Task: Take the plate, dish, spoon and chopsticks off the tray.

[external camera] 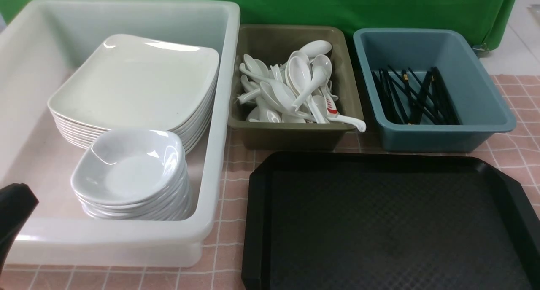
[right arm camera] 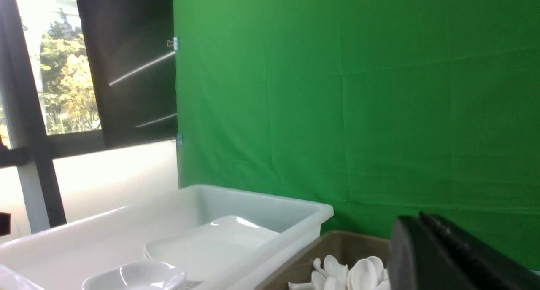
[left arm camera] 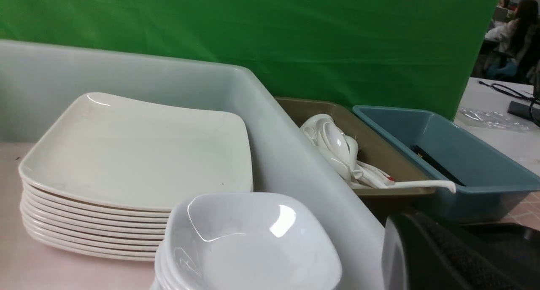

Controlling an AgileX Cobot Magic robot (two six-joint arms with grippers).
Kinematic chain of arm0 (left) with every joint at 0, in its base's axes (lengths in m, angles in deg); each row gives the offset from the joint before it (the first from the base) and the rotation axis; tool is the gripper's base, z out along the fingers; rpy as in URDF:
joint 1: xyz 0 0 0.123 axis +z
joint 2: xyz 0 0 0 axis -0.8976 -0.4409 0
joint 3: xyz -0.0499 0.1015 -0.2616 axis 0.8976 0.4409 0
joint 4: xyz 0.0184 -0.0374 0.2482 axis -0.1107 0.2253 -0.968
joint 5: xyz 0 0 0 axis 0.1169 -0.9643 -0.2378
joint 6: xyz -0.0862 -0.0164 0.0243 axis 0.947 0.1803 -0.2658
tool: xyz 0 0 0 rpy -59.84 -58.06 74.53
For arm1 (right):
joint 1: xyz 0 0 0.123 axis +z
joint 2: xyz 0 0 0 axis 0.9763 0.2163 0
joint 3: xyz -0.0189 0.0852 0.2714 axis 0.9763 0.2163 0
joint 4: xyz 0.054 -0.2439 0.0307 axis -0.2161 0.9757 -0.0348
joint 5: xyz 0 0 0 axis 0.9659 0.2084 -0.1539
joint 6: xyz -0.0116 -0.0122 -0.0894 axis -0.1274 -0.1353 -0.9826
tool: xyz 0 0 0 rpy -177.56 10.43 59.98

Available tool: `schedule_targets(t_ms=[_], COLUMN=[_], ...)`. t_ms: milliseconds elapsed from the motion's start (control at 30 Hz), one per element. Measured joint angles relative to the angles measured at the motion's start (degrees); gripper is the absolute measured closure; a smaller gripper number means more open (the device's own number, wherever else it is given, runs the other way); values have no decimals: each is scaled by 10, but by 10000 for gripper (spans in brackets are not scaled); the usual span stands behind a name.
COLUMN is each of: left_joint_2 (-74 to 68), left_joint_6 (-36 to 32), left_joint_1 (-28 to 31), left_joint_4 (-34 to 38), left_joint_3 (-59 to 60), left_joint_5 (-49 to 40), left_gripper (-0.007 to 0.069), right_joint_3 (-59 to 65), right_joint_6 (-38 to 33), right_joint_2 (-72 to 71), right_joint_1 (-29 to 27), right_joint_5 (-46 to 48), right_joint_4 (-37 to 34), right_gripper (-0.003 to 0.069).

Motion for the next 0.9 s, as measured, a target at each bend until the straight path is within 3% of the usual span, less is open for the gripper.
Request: schedule_targets(t_ms=[200,633,900], left_joint_2=[0,0,15], left_joint_6=[1,1,23], left_joint_1=[0,0,10], left_joint_4=[1,-81,-186], left_joint_3=[1,1,19], left_joint_5=[3,3,12], left_gripper=[627,627,627], right_joint_3=[0,0,0], right_joint_6=[0,0,0], right_joint_2=[0,0,0], right_joint_1=[0,0,0], right_joint_5=[1,1,2], right_joint_4=[0,0,0], right_gripper=[603,580,557])
